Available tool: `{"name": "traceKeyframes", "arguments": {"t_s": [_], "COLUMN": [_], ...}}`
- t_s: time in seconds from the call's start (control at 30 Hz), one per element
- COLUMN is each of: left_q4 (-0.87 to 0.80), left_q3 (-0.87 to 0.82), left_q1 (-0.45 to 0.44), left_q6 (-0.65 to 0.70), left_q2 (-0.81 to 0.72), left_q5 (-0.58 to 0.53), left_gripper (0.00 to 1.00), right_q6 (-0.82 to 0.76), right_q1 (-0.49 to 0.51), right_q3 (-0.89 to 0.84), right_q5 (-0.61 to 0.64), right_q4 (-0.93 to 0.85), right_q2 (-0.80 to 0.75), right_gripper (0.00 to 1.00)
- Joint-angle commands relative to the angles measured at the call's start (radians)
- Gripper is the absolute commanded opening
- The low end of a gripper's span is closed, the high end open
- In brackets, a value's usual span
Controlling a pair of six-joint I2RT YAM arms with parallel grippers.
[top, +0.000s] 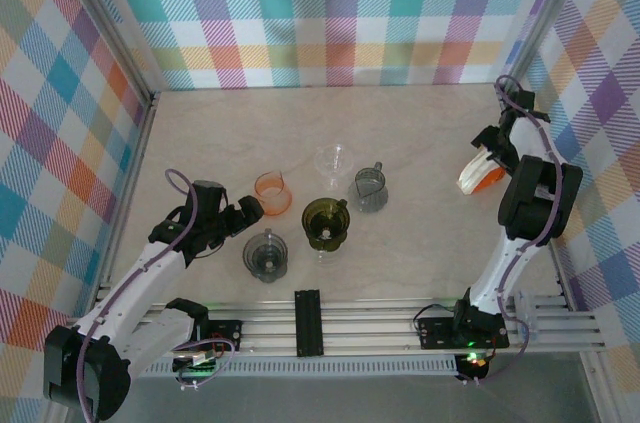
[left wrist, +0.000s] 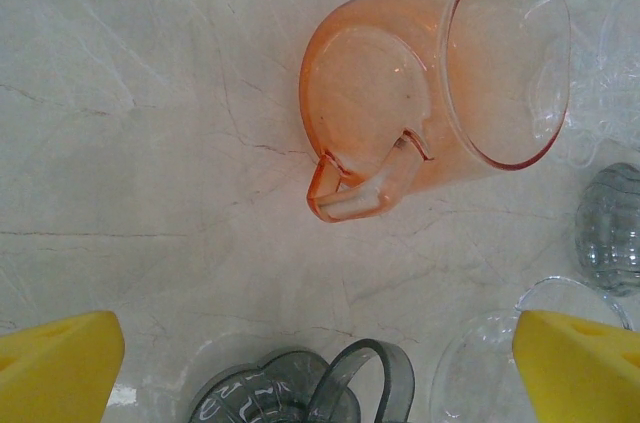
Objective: Place the coffee filter in the dripper
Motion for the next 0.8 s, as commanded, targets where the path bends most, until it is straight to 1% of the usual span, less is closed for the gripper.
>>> {"name": "traceKeyframes", "arguments": {"t_s": [0.0, 0.13, 0.37, 0.47, 0.63, 0.77], "left_q4": [-0.001, -0.008, -0.012, -0.015, -0.017, -0.018], "left_q3": [0.01, 0.013, 0.013, 0.015, 0.012, 0.01], "left_q1": [-0.003, -0.003, -0.003, -0.003, -0.003, -0.003], "left_q6": [-0.008, -0.009, -0.012, -0.016, -0.026, -0.032], "left_q2": [-0.002, -0.005, -0.003, -0.001, 0.004, 0.003], "left_q5": [-0.008, -0.012, -0.016, -0.019, -0.018, -0.015], "left_gripper": [1.0, 1.0, 1.0, 1.0, 1.0, 1.0], "right_q6": [-0.077, -0.146, -0.258, -0.285, -0.344, -0.397], "right_q1": [-0.005, -0.005, -0.004, 0.005, 0.065, 0.134], "right_q3": [0.028, 0.004, -0.037, -0.022, 0.038, 0.078], "right_q5": [-0.054, -0.105, -0.266, -0.337, -0.364, -0.358], "right_q4": [-0.024, 0.022, 0.115, 0.119, 0.084, 0.066], "right_q2": [0.017, 0.009, -0.017, -0.011, 0.023, 0.048], "right_gripper": [0.81, 0.72, 0.67, 0.63, 0.62, 0.6]}}
